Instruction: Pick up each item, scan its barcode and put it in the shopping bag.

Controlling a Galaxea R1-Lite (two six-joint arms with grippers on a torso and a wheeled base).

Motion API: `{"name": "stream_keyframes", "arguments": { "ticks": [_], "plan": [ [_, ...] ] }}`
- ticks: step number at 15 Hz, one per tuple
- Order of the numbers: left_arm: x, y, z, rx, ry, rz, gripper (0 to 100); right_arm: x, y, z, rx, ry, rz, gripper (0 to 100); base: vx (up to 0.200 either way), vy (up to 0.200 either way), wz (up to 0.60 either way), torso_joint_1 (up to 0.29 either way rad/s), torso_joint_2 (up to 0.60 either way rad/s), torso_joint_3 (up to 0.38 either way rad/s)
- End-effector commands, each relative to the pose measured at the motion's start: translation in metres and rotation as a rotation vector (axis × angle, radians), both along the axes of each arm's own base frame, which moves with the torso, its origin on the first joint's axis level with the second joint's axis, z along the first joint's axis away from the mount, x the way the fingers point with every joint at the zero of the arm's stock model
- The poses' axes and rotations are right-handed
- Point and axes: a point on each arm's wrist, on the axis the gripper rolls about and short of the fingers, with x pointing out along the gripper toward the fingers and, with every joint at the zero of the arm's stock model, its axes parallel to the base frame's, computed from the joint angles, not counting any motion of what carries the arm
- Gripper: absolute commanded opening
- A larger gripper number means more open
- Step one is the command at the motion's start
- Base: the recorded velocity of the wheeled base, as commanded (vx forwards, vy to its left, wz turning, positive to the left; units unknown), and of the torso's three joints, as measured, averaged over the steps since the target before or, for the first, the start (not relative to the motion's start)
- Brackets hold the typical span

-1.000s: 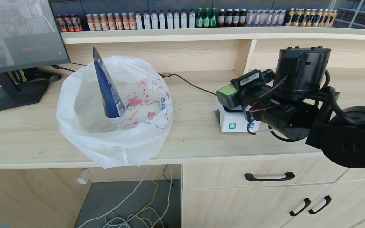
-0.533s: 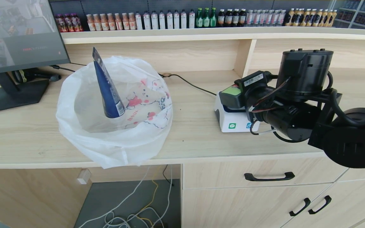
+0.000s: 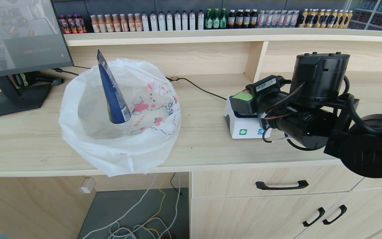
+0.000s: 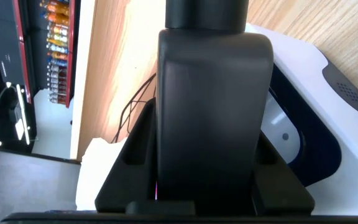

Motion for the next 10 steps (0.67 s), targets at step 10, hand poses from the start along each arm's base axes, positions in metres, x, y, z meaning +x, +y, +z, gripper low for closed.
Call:
{"name": "stream_keyframes", "arguments": {
  "ticks": [10],
  "plan": [
    [0.0,0.0,0.0,0.0,-0.001,0.0,100,-0.0059,-0.004,0.0004,0.0,0.003,-0.001,0,0.0,0.0,0.0,0.0,0.0,0.0]
  ]
}}
